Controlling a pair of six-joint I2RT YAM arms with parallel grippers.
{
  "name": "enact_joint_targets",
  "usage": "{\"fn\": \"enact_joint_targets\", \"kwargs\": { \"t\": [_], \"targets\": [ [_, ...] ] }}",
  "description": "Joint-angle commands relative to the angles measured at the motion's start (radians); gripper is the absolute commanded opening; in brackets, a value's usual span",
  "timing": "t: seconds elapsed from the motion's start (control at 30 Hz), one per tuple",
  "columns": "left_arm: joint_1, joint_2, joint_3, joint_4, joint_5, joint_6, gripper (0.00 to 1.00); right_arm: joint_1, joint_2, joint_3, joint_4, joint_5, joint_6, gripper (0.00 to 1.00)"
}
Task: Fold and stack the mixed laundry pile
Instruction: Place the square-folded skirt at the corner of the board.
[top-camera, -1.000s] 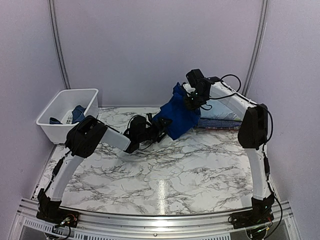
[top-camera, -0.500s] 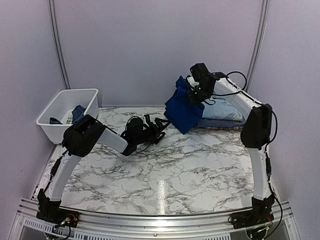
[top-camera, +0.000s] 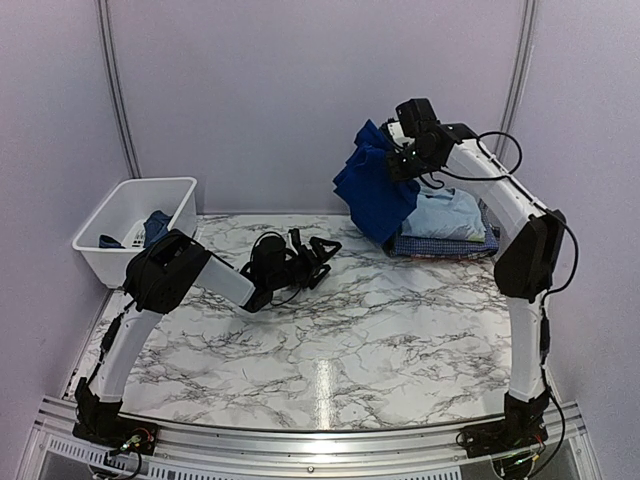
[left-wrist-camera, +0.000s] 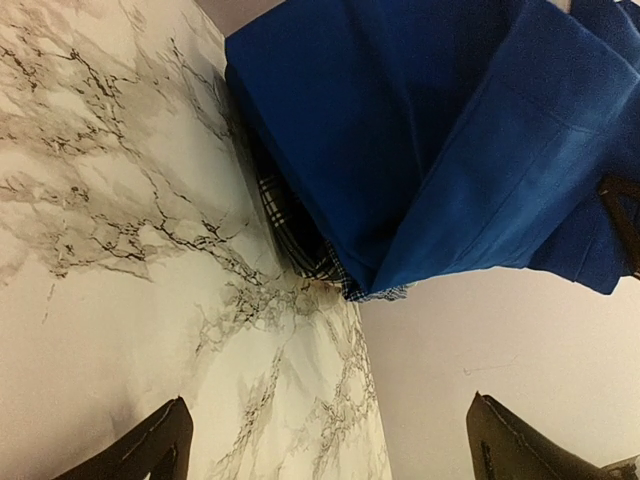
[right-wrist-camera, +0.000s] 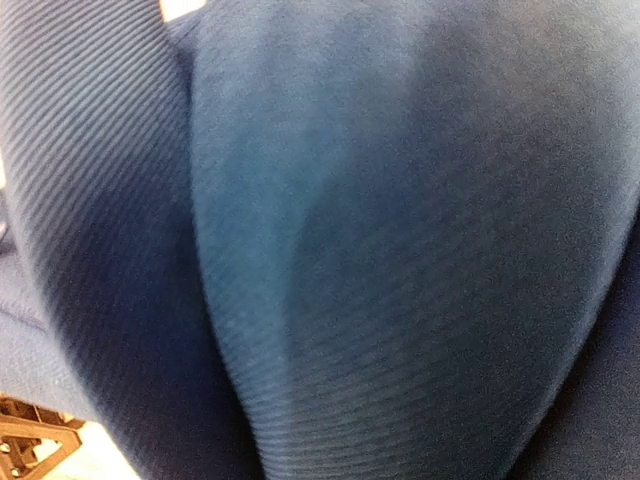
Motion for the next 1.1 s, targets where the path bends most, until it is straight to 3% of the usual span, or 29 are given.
{"fn": "enact_joint_targets", "kwargs": {
  "t": [0.0,0.3,0.5,0.93,0.97,1.07],
  "targets": [
    [-0.002,0.022,-0.036,-0.126,0.018,0.035,0.99,-0.012,-0.100,0.075,0.095,0.046,-0.003,0.00],
    [-0.002,0.012,-0.046,-0.126,0.030,0.046,0.99,-0.134,-0.144,-0.003,0.122,-0.023,0.042,0.00],
    [0.001,-0.005,-0.048,-0.126,0.049,0.051,0.99,-0.289,-0.172,-0.243,0.227,-0.207,0.107,0.00],
    [0.019,-0.087,-0.090,-0.126,0.068,0.090,0.99,-0.593,-0.169,-0.583,0.518,-0.579,0.299,0.00],
    [0.021,-0.090,-0.091,-0.126,0.071,0.090,0.99,-0.604,-0.165,-0.592,0.528,-0.599,0.305,0.02],
    [0.025,-0.107,-0.095,-0.128,0.082,0.101,0.99,-0.628,-0.149,-0.578,0.504,-0.601,0.298,0.33]
  ]
}}
